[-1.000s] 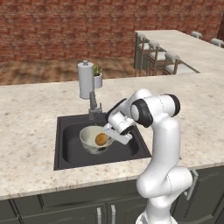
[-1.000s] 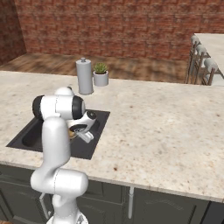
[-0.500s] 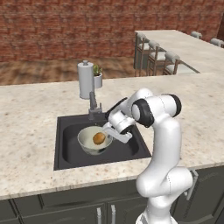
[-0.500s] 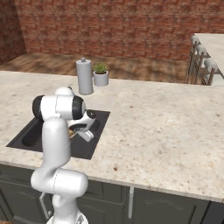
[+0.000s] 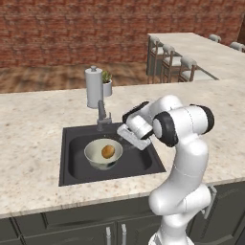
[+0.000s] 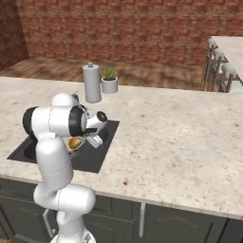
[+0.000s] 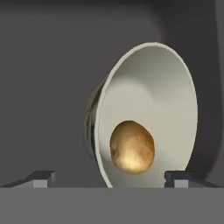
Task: Pick the potato from the cabinet and place it in the bowl. Then pick the bowl and place it in the sink. Then turn on the sink facuet.
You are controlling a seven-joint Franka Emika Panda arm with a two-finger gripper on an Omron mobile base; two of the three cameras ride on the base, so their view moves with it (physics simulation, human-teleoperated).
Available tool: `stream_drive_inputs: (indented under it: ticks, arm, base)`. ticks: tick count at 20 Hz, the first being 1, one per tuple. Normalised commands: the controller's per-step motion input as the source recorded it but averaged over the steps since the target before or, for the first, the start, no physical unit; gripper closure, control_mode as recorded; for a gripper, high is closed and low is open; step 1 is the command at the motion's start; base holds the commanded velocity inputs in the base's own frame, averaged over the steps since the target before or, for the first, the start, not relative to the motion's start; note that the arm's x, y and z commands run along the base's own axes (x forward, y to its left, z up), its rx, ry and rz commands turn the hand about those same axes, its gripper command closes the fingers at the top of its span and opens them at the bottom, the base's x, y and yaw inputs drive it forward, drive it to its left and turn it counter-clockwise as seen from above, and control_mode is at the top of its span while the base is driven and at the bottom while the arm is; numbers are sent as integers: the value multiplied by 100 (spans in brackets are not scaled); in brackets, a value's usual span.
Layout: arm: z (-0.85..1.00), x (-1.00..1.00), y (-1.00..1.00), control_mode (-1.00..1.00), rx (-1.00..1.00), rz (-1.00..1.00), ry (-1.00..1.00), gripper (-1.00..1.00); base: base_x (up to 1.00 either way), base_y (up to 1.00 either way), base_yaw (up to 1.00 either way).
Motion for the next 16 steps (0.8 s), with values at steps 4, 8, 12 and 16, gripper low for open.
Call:
stream_drive_inputs:
  ticks: [4,8,12,16]
  arm:
    - [100,0,-40,-100,11,-21,25,-100]
    - [100,0,-29,-100,16,-23,34,-100]
    - [100,-13,-15,-100,31,-24,41,-100]
    - [73,-15,-7,-100,35,-26,27,-100]
  base:
    - [0,0,0]
    - [0,0,0]
    - [0,0,0]
    - [0,0,0]
